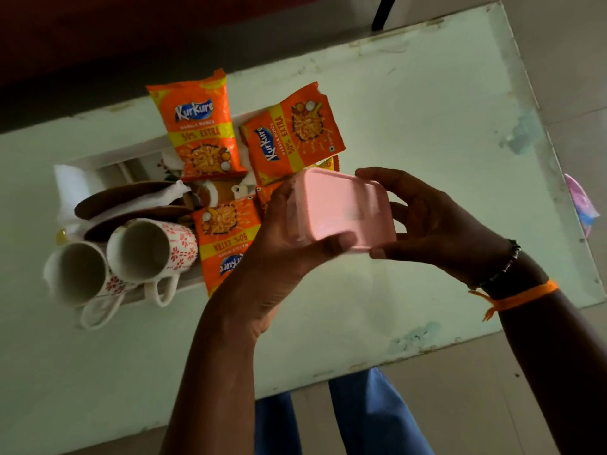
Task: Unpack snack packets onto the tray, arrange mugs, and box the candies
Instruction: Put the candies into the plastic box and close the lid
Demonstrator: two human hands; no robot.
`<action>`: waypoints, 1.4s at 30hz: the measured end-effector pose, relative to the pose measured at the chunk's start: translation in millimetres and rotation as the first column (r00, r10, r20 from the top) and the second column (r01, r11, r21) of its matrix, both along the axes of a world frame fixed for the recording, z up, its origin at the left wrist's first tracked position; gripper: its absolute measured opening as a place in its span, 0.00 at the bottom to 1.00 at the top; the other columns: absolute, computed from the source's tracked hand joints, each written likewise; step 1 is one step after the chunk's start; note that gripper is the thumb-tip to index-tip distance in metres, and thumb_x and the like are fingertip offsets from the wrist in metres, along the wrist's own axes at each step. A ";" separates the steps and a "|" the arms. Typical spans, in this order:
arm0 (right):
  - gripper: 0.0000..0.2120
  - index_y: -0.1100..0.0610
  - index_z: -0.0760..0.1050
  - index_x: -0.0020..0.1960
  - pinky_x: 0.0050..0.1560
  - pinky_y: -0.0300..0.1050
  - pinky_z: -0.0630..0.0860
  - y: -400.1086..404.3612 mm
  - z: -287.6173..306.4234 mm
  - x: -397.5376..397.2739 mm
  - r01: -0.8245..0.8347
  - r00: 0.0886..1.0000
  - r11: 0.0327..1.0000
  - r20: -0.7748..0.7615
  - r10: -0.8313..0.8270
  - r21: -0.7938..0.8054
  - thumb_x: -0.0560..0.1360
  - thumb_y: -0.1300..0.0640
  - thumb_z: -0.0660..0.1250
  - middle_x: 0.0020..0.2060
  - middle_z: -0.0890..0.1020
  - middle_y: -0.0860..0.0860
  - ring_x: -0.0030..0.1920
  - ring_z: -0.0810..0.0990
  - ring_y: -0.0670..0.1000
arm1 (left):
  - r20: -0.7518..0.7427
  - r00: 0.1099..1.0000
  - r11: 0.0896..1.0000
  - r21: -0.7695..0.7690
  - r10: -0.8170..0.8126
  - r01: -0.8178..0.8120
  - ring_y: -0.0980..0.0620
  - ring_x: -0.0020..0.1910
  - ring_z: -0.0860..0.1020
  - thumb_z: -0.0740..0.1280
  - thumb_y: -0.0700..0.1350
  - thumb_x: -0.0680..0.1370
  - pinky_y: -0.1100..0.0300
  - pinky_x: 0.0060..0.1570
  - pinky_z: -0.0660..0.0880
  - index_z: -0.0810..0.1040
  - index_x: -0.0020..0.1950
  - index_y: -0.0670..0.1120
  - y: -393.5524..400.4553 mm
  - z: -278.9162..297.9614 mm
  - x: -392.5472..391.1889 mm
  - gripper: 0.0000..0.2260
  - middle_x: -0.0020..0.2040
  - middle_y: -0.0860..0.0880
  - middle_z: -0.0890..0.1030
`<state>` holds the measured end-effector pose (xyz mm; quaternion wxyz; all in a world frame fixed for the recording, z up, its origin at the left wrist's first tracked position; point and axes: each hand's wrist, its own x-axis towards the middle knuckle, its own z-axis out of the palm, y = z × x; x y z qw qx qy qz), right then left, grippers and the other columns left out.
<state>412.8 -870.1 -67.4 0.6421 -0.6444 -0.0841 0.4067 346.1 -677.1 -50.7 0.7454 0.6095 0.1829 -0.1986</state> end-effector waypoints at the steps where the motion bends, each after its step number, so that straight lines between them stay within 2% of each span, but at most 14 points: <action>1: 0.38 0.45 0.68 0.64 0.53 0.50 0.80 10.9 4.3 -5.2 -0.007 0.999 1.000 0.037 0.007 -0.016 0.59 0.64 0.76 0.67 0.69 0.49 0.64 0.74 0.49 | -0.037 0.999 1.000 0.018 0.016 -0.015 0.53 0.62 0.75 0.75 0.66 0.51 0.56 0.53 0.78 0.66 0.66 0.60 8.3 4.7 -3.6 0.45 0.65 0.53 0.75; 7: 0.37 0.51 0.63 0.68 0.57 0.42 0.78 86.8 28.4 -44.4 -0.078 0.975 0.996 0.204 0.085 -0.044 0.64 0.65 0.74 0.67 0.69 0.49 0.67 0.71 0.46 | -0.094 0.926 0.907 0.260 0.365 -0.331 0.50 0.57 0.78 0.58 0.70 0.66 0.44 0.57 0.76 0.75 0.50 0.60 61.3 22.5 -30.9 0.20 0.56 0.51 0.80; 10: 0.30 0.51 0.66 0.66 0.53 0.42 0.78 134.3 35.0 -67.9 0.116 0.987 0.993 0.113 -0.115 -0.002 0.66 0.57 0.72 0.65 0.73 0.49 0.62 0.75 0.45 | -0.054 0.892 0.858 0.305 0.449 -0.413 0.48 0.58 0.77 0.56 0.67 0.67 0.43 0.59 0.74 0.76 0.56 0.56 91.9 27.6 -50.5 0.24 0.58 0.50 0.80; 12: 0.17 0.48 0.74 0.58 0.55 0.51 0.76 171.3 36.3 -85.1 0.289 0.955 0.957 0.074 -0.286 -0.037 0.70 0.48 0.63 0.58 0.78 0.49 0.58 0.77 0.47 | -0.011 0.892 0.848 0.316 0.452 -0.426 0.48 0.58 0.78 0.55 0.66 0.69 0.40 0.61 0.73 0.76 0.59 0.52 115.9 31.9 -64.3 0.27 0.59 0.49 0.80; 15: 0.15 0.38 0.80 0.43 0.64 0.54 0.73 222.0 38.4 -107.1 0.428 0.904 0.902 0.045 -0.426 -0.055 0.74 0.44 0.54 0.45 0.84 0.37 0.54 0.79 0.41 | 0.011 0.893 0.848 0.308 0.450 -0.432 0.45 0.55 0.79 0.53 0.67 0.68 0.39 0.59 0.73 0.80 0.51 0.57 146.7 38.7 -83.4 0.24 0.55 0.47 0.82; 18: 0.21 0.34 0.79 0.36 0.48 0.29 0.74 257.9 43.1 -122.1 0.481 0.874 0.871 0.132 -0.468 -0.096 0.78 0.46 0.51 0.34 0.81 0.29 0.40 0.78 0.31 | -0.072 0.875 0.848 0.297 0.479 -0.439 0.50 0.51 0.81 0.51 0.70 0.67 0.47 0.54 0.77 0.80 0.50 0.59 174.1 39.3 -101.4 0.26 0.50 0.50 0.83; 19: 0.23 0.36 0.79 0.33 0.41 0.27 0.73 266.5 43.5 -126.1 0.486 0.869 0.867 0.164 -0.466 -0.111 0.79 0.46 0.50 0.31 0.81 0.30 0.36 0.78 0.31 | -0.085 0.871 0.848 0.294 0.483 -0.441 0.51 0.49 0.82 0.51 0.71 0.67 0.50 0.51 0.78 0.79 0.51 0.56 181.6 38.8 -106.2 0.28 0.49 0.50 0.84; 21: 0.24 0.40 0.78 0.30 0.36 0.34 0.72 277.2 40.3 -131.7 0.507 0.851 0.852 0.233 -0.470 -0.129 0.78 0.45 0.50 0.27 0.80 0.36 0.32 0.76 0.35 | -0.062 0.863 0.833 0.305 0.501 -0.461 0.54 0.43 0.83 0.53 0.73 0.67 0.58 0.42 0.79 0.80 0.50 0.52 191.5 39.3 -111.3 0.30 0.45 0.51 0.85; 24: 0.19 0.44 0.77 0.35 0.40 0.55 0.73 283.6 34.8 -135.6 0.517 0.837 0.843 0.291 -0.463 -0.145 0.74 0.40 0.51 0.32 0.79 0.44 0.36 0.76 0.47 | 0.004 0.835 0.788 0.328 0.551 -0.522 0.63 0.31 0.80 0.55 0.69 0.64 0.70 0.28 0.74 0.80 0.42 0.52 195.8 36.3 -114.9 0.25 0.32 0.58 0.83; 29: 0.18 0.46 0.77 0.40 0.39 0.48 0.70 288.5 22.7 -133.1 0.451 0.871 0.879 0.289 -0.397 -0.151 0.75 0.41 0.51 0.35 0.79 0.46 0.38 0.76 0.47 | -0.034 0.815 0.780 0.315 0.579 -0.541 0.62 0.35 0.80 0.56 0.69 0.66 0.69 0.32 0.76 0.80 0.43 0.55 198.0 20.9 -120.0 0.22 0.36 0.58 0.83; 33: 0.10 0.49 0.69 0.45 0.36 0.33 0.73 285.1 18.9 -115.0 0.473 0.873 0.865 0.228 -0.432 -0.170 0.74 0.43 0.58 0.38 0.75 0.44 0.39 0.75 0.39 | -0.031 0.811 0.784 0.279 0.584 -0.554 0.51 0.40 0.78 0.65 0.57 0.70 0.54 0.40 0.77 0.77 0.41 0.53 207.9 15.5 -104.7 0.08 0.41 0.51 0.81; 35: 0.04 0.49 0.66 0.46 0.47 0.42 0.79 286.6 21.3 -100.4 0.458 0.888 0.873 0.124 -0.443 -0.166 0.75 0.54 0.62 0.46 0.75 0.48 0.50 0.78 0.48 | -0.047 0.789 0.777 0.214 0.613 -0.591 0.51 0.45 0.78 0.68 0.46 0.73 0.50 0.46 0.80 0.73 0.43 0.51 219.8 13.9 -91.8 0.03 0.47 0.47 0.78; 38: 0.09 0.53 0.65 0.48 0.53 0.57 0.78 297.1 28.0 -72.5 0.461 0.886 0.880 0.002 -0.464 -0.115 0.74 0.64 0.63 0.53 0.74 0.52 0.56 0.76 0.56 | 0.002 0.825 0.808 0.201 0.565 -0.554 0.51 0.50 0.80 0.65 0.39 0.75 0.59 0.48 0.80 0.74 0.48 0.47 240.2 11.6 -71.3 0.04 0.53 0.44 0.79; 42: 0.12 0.60 0.68 0.57 0.60 0.59 0.75 318.0 24.9 -28.1 0.403 0.915 0.890 0.127 -0.384 -0.215 0.75 0.64 0.62 0.60 0.75 0.59 0.59 0.76 0.57 | 0.084 0.849 0.788 0.333 0.522 -0.517 0.50 0.53 0.80 0.65 0.39 0.75 0.60 0.48 0.79 0.76 0.53 0.47 265.0 7.8 -38.9 0.08 0.55 0.44 0.81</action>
